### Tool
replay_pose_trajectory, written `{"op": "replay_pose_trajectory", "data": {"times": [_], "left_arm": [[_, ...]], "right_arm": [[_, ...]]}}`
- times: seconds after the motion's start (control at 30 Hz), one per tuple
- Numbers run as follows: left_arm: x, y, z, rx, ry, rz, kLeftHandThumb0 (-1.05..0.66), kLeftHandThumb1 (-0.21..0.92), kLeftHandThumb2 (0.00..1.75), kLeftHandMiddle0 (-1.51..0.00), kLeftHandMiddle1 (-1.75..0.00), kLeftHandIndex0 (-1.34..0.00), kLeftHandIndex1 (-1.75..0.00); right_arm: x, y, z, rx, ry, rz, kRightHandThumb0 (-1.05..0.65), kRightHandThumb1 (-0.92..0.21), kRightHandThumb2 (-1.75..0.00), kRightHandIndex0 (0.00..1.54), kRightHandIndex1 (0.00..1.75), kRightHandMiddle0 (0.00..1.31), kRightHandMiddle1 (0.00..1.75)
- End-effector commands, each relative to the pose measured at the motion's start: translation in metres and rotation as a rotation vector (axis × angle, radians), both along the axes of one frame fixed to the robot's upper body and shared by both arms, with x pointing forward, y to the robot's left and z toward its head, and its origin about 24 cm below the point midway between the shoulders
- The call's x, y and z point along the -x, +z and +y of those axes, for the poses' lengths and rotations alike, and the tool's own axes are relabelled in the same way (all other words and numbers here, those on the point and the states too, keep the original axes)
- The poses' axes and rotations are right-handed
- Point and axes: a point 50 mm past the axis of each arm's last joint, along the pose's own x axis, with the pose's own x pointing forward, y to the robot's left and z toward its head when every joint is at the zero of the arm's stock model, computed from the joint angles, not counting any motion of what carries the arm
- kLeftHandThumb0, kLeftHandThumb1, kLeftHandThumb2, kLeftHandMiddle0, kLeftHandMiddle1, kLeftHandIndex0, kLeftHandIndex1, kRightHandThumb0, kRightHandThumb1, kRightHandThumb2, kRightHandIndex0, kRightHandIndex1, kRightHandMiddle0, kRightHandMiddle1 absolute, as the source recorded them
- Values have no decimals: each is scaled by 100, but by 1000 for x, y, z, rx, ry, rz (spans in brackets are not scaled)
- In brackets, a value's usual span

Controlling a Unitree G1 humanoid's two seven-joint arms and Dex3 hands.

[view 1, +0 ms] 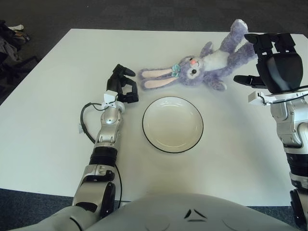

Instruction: Put the doll into the plate.

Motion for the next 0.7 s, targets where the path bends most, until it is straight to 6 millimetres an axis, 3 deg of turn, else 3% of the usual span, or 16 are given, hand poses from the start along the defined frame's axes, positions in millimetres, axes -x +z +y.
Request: {"op": "replay_pose_trajectory", "data": {"times": [0.0, 0.13, 0.4, 0.67], "left_arm": [[10, -22, 1, -1, 15, 82, -1, 25, 140, -55, -175, -53, -175], [10, -23, 1, -6, 14, 86, -1, 26, 140, -55, -175, -53, -175], [11, -22, 0, -8, 13, 89, -1, 27, 138, -54, -175, -52, -175], [11, -22, -1, -3, 7, 78, -1, 26, 139, -54, -175, -52, -175]], "right_arm": [[0, 0, 1, 42, 5, 10, -87, -67, -61, 3, 38, 0, 83], [0, -1, 2, 51, 27, 11, -86, -70, -60, 2, 35, 0, 82], [2, -2, 5, 45, 78, 61, -92, -88, -45, 3, 24, 0, 78], [4, -1, 11, 79, 133, 42, -93, -92, -45, 2, 20, 0, 74]]}}
